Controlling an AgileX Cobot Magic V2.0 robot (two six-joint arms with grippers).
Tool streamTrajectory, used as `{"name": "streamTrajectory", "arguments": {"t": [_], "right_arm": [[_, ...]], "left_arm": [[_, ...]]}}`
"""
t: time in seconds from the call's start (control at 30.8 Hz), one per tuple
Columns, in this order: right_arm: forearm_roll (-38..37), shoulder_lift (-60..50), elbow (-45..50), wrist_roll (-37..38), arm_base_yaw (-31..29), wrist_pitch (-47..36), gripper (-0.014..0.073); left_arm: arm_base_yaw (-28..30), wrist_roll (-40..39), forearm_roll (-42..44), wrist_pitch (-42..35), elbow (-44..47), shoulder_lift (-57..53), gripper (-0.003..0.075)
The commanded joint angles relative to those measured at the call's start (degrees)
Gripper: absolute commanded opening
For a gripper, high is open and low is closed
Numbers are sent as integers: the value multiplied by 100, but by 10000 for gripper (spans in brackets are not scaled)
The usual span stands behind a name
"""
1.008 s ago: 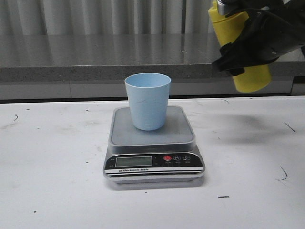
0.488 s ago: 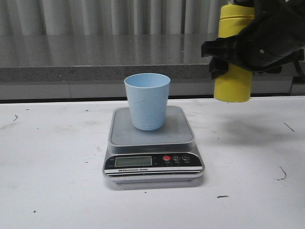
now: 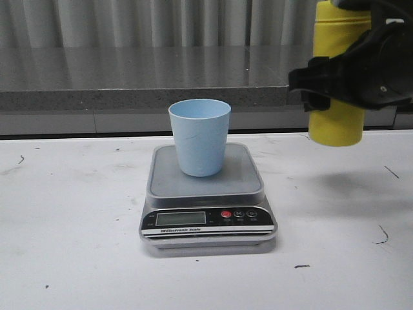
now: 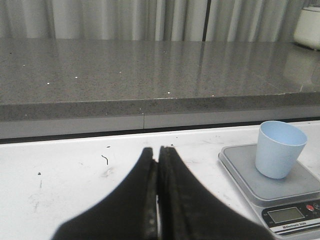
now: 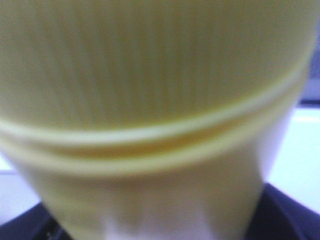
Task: Pour seasoning into cup on scale with both arms
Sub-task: 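Tilt the bottle back upright and lower it toward the table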
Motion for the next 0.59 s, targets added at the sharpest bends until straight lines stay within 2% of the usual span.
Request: {"name": "streamTrajectory", "arguments": {"t": [0.0, 0.16, 0.33, 0.55], "right_arm": [[-669, 31, -58, 680, 9, -900, 52], [-1026, 442, -58, 1131, 9, -1334, 52], [-1087, 740, -58, 1225, 9, -1674, 52], [-1087, 835, -58, 1225, 9, -1557, 55]], "left_arm": [[5, -72, -48, -503, -138, -79, -20], [5, -72, -48, -503, -138, -79, -20], [5, -72, -48, -503, -138, -79, -20], [5, -72, -48, -503, -138, -79, -20]]}}
